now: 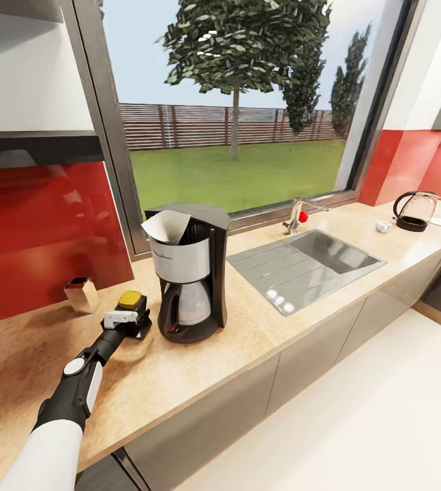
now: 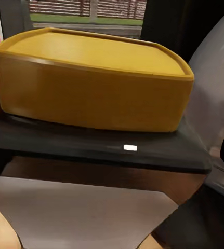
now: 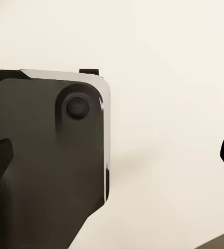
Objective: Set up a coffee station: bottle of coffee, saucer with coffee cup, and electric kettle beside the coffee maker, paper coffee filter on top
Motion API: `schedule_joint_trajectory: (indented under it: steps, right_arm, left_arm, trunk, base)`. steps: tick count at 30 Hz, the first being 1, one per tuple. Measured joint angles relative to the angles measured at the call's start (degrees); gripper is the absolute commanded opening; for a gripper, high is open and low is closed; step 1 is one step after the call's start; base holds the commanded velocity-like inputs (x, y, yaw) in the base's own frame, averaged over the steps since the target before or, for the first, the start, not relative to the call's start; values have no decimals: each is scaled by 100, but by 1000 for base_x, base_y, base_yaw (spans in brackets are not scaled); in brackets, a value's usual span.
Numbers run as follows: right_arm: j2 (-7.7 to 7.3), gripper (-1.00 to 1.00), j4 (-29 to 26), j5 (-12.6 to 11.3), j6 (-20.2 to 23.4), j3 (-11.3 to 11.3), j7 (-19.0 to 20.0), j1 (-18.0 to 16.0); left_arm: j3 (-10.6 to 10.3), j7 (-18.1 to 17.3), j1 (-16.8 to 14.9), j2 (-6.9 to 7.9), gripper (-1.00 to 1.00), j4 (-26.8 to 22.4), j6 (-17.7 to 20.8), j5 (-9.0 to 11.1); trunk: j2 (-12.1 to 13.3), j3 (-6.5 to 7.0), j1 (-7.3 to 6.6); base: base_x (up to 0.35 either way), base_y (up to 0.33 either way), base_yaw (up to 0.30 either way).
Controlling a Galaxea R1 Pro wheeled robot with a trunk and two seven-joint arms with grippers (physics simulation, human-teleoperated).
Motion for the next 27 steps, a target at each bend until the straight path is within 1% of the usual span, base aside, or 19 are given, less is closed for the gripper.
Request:
schedule_joint_trajectory:
  steps: [2, 11, 15, 20, 22, 24, 26, 27]
  right_arm:
    - [-1, 100, 0, 0, 0, -1, -1, 0]
    - [2, 100, 0, 0, 0, -1, -1, 0]
    - [3, 100, -2, 0, 0, -1, -1, 0]
    - [0, 100, -7, 0, 0, -6, -2, 0]
    - [-1, 100, -8, 0, 0, -7, -2, 0]
    - [-1, 100, -9, 0, 0, -8, -2, 0]
    - [-2, 100, -10, 0, 1, -8, 3, 1]
    - [-2, 100, -10, 0, 1, -3, 2, 1]
  left_arm:
    - [0, -1, 0, -1, 100, 0, 0, 0]
    - [-10, -8, 0, 0, 100, 0, 0, -22]
    - [-10, -9, -1, 0, 100, 0, 0, -18]
    - [-6, -10, 26, 2, 100, 12, 0, -38]
    - [-6, -14, 150, 10, 100, 28, -4, -33]
    - [-19, -17, 358, 22, 100, 20, -24, -22]
    - [-28, -25, 511, 31, 100, 17, -60, -15]
    - [-33, -41, 655, 34, 100, 14, -78, -13]
  trunk:
    - [0, 0, 0]
    - [0, 0, 2]
    - [-1, 0, 2]
    - [0, 0, 0]
    - [0, 0, 0]
    - [0, -1, 0]
    - [0, -1, 0]
    - [0, -1, 0]
  base:
    - [-116, 0, 0]
    - [-277, 0, 0]
    - [-112, 0, 0]
    - [-12, 0, 0]
    - [-1, 0, 0]
    - [-1, 0, -52]
    - [0, 0, -201]
    - [0, 0, -239]
